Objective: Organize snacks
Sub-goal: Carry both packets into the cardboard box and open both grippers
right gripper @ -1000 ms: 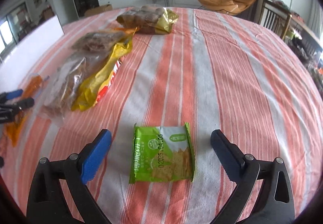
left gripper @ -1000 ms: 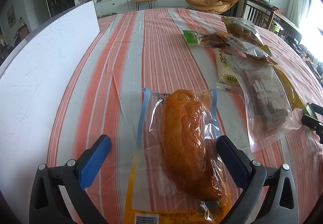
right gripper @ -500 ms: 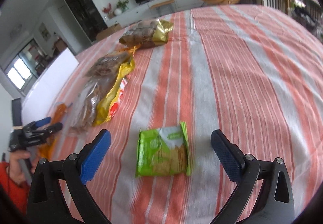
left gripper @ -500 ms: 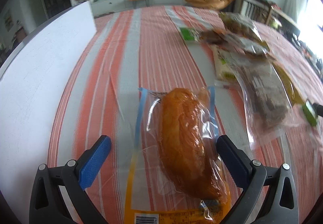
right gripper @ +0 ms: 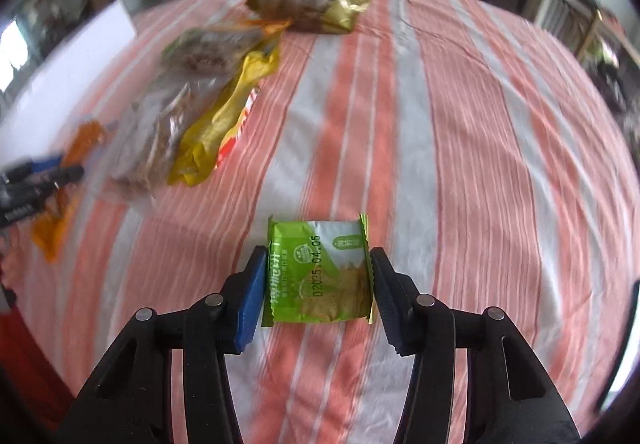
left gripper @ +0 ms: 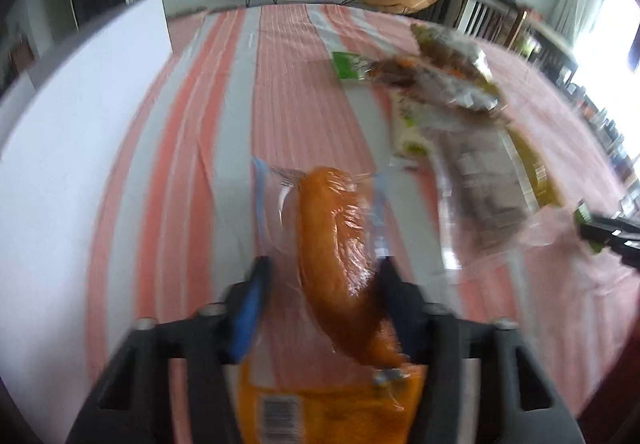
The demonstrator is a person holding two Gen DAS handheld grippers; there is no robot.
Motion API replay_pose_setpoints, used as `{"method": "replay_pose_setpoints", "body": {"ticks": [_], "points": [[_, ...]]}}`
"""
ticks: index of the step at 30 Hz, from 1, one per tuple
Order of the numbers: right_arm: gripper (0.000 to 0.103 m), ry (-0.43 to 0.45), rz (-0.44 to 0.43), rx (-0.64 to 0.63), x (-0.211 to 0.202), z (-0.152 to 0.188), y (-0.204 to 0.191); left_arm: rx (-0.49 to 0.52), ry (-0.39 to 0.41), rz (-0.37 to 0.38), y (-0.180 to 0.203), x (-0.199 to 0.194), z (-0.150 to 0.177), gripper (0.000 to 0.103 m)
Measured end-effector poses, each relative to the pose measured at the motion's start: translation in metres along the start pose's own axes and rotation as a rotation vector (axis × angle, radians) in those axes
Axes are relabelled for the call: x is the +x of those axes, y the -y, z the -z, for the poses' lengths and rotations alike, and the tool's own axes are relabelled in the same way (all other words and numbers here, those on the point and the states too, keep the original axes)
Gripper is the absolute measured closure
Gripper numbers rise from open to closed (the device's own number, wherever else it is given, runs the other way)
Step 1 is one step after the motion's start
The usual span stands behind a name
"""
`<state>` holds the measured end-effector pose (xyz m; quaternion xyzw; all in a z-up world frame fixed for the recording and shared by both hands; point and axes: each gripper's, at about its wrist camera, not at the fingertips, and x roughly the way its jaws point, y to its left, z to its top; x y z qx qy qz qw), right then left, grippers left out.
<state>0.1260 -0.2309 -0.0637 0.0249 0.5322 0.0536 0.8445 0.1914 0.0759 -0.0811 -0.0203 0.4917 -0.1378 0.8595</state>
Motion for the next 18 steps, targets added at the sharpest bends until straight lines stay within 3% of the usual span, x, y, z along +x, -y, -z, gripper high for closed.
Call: {"method": "replay_pose_setpoints", "body": {"ticks": [2, 6, 10, 13, 15, 18], "points": [[0.05, 0.028, -0.073, 0.073, -0.013, 0.003, 0.009, -0.032, 0.02, 0.021, 0.0, -0.009, 0.008, 0.057], [0.05, 0.071, -0.141, 0.113, -0.035, 0.003, 0.009, -0.152, 0.069, 0.157, -0.008, -0.034, 0.027, 0.058], [0.05, 0.104, -0.251, 0.08, -0.054, -0.015, -0.029, -0.242, 0.16, 0.256, -0.026, -0.081, 0.03, 0.058], [0.05, 0.139, -0.346, 0.036, -0.071, -0.033, -0.069, -0.31, 0.251, 0.286, -0.058, -0.125, 0.022, 0.058], [0.05, 0.163, -0.443, 0.0, -0.081, -0.055, -0.111, -0.351, 0.305, 0.264, -0.09, -0.155, 0.019, 0.057], [0.05, 0.171, -0.584, -0.084, -0.089, -0.09, -0.189, -0.373, 0.355, 0.106, -0.137, -0.19, 0.02, 0.057]]}}
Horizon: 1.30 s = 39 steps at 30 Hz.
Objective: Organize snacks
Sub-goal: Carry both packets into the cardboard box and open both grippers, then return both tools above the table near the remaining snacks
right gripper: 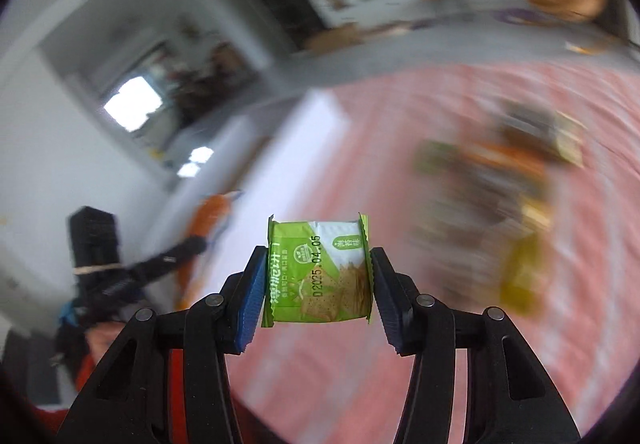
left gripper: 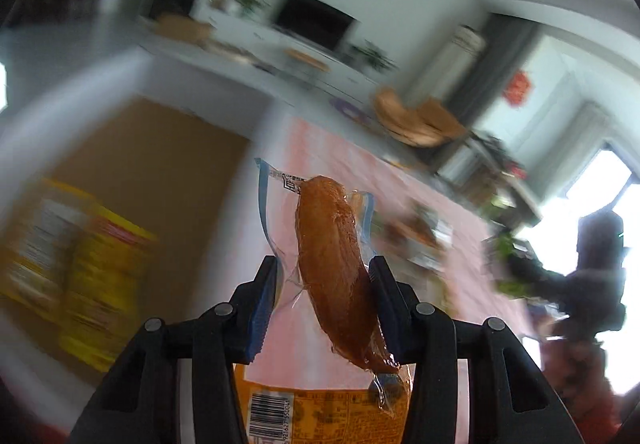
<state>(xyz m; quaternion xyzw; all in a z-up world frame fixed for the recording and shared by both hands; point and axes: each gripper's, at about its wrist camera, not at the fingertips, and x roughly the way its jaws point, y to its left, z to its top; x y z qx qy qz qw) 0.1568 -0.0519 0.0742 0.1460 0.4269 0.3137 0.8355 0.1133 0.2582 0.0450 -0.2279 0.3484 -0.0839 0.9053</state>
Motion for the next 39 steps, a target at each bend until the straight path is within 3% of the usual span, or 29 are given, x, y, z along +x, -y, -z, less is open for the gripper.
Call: {"method": "replay_pose_setpoints", "body": {"ticks": [2, 5, 7, 9, 13, 17, 21, 23, 26, 31, 34, 39], "points": [[0.05, -0.022, -0.1, -0.057, 0.036, -0.023, -0.052, 0.001, 0.033, -0.147, -0.03, -0.017, -0.012, 0.055], [0.045, -0.064, -0.177, -0.101, 0.09, -0.042, -0.105, 0.018, 0.056, -0.409, -0.076, -0.031, -0.021, 0.038], [0.005, -0.137, -0.239, -0.095, 0.134, -0.049, -0.13, 0.015, 0.022, -0.486, -0.099, -0.032, -0.019, 0.023], [0.006, -0.149, -0.241, -0.08, 0.15, -0.048, -0.134, 0.011, 0.018, -0.535, -0.114, -0.038, -0.011, 0.023], [0.006, -0.116, -0.184, -0.082, 0.142, -0.031, -0.102, 0.037, 0.064, -0.531, -0.106, -0.047, 0.005, 0.023], [0.006, -0.08, 0.088, -0.174, 0.111, 0.018, -0.027, 0.153, 0.105, -0.409, -0.065, -0.039, 0.011, 0.023], [0.006, -0.015, 0.42, -0.251, 0.055, 0.07, 0.06, 0.309, 0.15, -0.35, -0.01, -0.013, 0.018, 0.01], [0.006, 0.006, 0.532, -0.216, 0.022, 0.086, 0.101, 0.321, 0.123, -0.361, 0.004, 0.012, 0.016, 0.01], [0.006, 0.014, 0.662, -0.129, -0.016, 0.103, 0.157, 0.256, 0.077, -0.389, 0.009, 0.045, 0.008, 0.01], [0.006, 0.074, 0.728, 0.04, -0.061, 0.126, 0.222, 0.289, 0.023, -0.492, 0.03, 0.07, 0.019, 0.01], [0.006, 0.107, 0.697, 0.097, -0.072, 0.119, 0.229, 0.301, 0.018, -0.506, 0.038, 0.075, 0.021, 0.01], [0.006, 0.063, 0.703, 0.105, -0.058, 0.115, 0.239, 0.259, 0.033, -0.497, 0.033, 0.064, 0.026, 0.01]]}}
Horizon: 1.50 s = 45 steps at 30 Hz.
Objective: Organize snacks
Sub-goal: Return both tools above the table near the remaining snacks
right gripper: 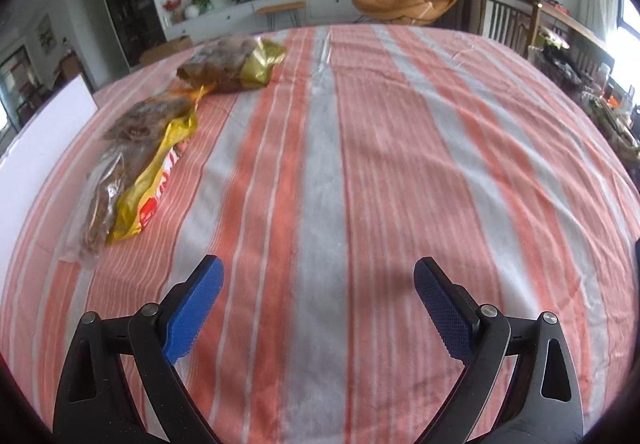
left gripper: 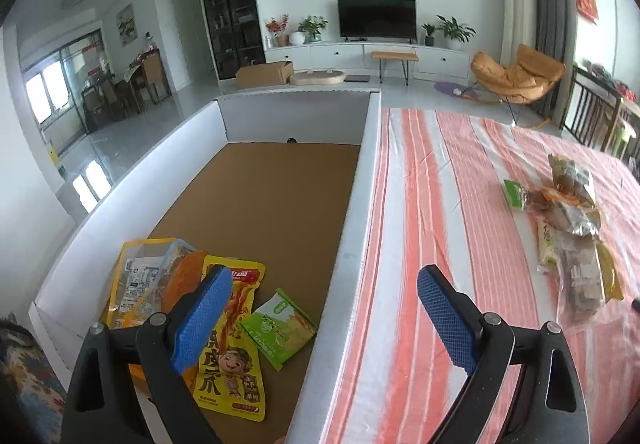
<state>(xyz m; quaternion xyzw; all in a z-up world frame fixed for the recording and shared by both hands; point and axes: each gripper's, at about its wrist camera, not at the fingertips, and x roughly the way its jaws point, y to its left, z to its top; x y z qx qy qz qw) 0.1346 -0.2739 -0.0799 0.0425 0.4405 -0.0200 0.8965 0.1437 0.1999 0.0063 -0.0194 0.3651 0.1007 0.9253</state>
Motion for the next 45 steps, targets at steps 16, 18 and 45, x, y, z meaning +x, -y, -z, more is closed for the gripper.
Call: {"method": "replay_pose_setpoints", "body": {"ticks": [16, 18, 45], "points": [[0.0, -0.042, 0.045, -0.08, 0.001, 0.015, -0.018, 0.037, 0.417, 0.063, 0.064, -0.118, 0.017, 0.0], [0.0, -0.042, 0.045, -0.08, 0.001, 0.015, -0.017, 0.082, 0.315, 0.161, 0.089, -0.109, 0.025, 0.0], [0.0, -0.043, 0.046, -0.079, 0.001, 0.015, -0.018, 0.233, -0.198, 0.297, 0.167, 0.062, 0.073, 0.0]]}}
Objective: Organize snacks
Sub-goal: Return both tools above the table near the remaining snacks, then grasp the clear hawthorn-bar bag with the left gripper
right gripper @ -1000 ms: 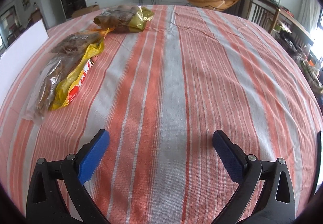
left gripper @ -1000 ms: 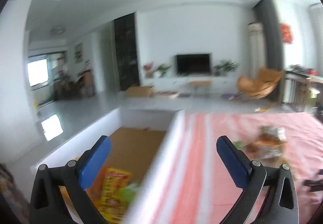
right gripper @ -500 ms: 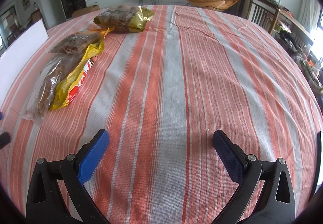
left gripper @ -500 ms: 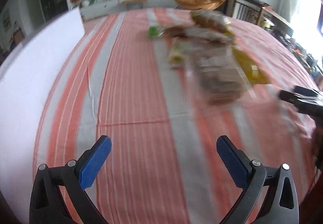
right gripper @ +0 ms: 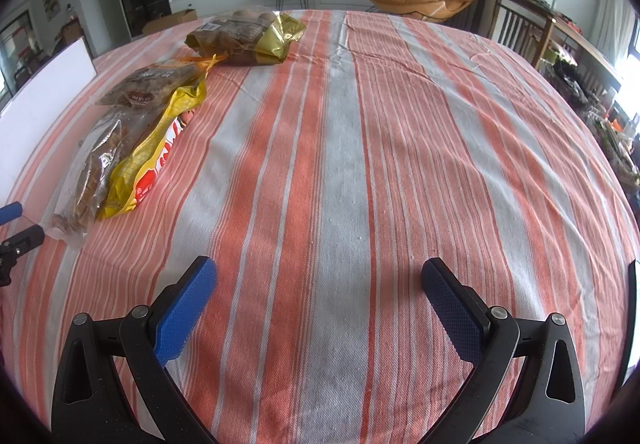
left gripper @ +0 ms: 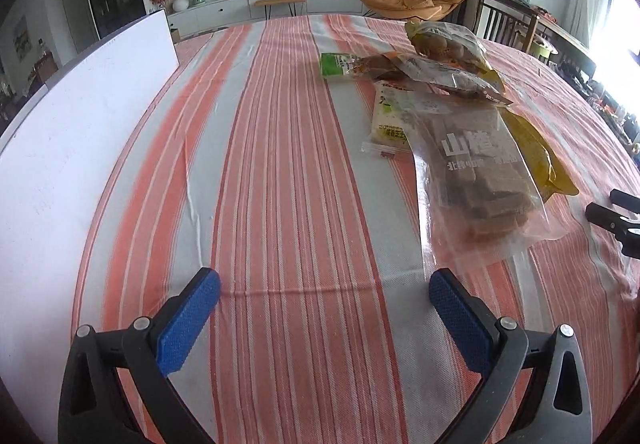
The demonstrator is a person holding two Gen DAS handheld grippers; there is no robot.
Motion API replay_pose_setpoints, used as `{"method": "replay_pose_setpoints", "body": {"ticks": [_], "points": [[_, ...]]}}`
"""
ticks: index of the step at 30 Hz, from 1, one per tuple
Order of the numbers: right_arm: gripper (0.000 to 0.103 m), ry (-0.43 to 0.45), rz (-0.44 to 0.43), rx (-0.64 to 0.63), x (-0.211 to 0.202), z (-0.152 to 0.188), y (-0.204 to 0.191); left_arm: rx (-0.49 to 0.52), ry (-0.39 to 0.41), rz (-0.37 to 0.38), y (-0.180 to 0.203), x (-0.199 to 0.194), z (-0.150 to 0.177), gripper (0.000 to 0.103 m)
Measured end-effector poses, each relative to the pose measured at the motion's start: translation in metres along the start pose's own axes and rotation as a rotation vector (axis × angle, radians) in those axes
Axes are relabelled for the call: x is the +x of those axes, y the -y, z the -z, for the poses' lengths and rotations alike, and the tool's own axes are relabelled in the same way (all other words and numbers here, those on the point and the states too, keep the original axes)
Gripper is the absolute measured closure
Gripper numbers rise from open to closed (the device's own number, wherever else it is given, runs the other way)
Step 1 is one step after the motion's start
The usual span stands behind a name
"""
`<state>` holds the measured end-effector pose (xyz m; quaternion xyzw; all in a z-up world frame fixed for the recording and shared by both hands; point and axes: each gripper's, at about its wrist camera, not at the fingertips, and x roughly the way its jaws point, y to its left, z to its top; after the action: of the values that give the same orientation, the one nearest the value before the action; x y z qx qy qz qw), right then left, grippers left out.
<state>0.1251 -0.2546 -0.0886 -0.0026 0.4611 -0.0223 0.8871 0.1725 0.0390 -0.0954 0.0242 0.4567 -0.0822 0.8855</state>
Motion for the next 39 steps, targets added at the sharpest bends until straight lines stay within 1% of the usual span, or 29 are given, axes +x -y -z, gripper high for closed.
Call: {"method": "replay_pose_setpoints", "body": {"ticks": [32, 34, 35, 37, 39], "points": [[0.0, -0.001, 0.001, 0.0, 0.001, -0.001, -0.001, 0.0, 0.0, 0.002, 0.001, -0.001, -0.001, 0.0], [0.0, -0.001, 0.0, 0.0, 0.0, 0.0, 0.0, 0.011, -0.034, 0.019, 0.002, -0.002, -0.002, 0.0], [0.0, -0.001, 0.0, 0.0, 0.001, -0.001, -0.001, -0.003, -0.049, 0.043, 0.002, -0.003, -0.005, 0.0], [0.0, -0.001, 0.001, 0.0, 0.001, -0.001, -0.001, -0.07, -0.035, 0.147, 0.002, -0.01, -0.014, 0.0], [0.0, -0.001, 0.0, 0.0, 0.001, -0.001, 0.0, -0.114, -0.022, 0.242, 0.009, -0.015, -0.028, 0.0]]}}
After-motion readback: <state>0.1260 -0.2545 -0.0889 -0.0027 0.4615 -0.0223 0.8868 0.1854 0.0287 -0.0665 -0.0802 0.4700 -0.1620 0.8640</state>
